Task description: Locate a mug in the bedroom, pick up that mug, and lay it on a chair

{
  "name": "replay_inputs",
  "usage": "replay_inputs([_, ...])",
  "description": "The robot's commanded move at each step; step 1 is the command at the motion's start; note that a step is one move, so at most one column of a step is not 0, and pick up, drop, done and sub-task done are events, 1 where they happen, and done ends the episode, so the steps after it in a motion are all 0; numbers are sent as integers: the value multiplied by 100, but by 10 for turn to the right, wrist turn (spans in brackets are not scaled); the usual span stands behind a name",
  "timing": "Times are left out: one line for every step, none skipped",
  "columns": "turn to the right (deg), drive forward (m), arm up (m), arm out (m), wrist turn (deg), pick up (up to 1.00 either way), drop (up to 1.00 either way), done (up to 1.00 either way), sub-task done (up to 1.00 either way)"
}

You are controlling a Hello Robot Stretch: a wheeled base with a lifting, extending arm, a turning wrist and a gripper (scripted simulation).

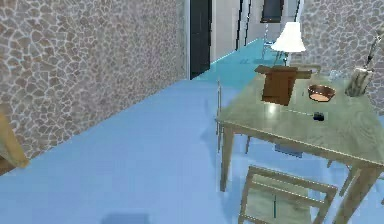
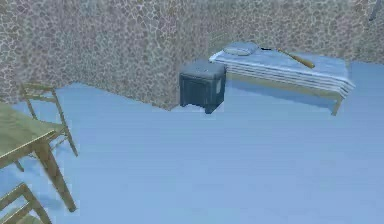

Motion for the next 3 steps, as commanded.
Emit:
replay_inputs([450,0,0,0,0,0,0,0,0])
replay_inputs([420,0,0,0,0,0,0,0,0])
replay_inputs([0,60,0,0,0,0,0,0,0])
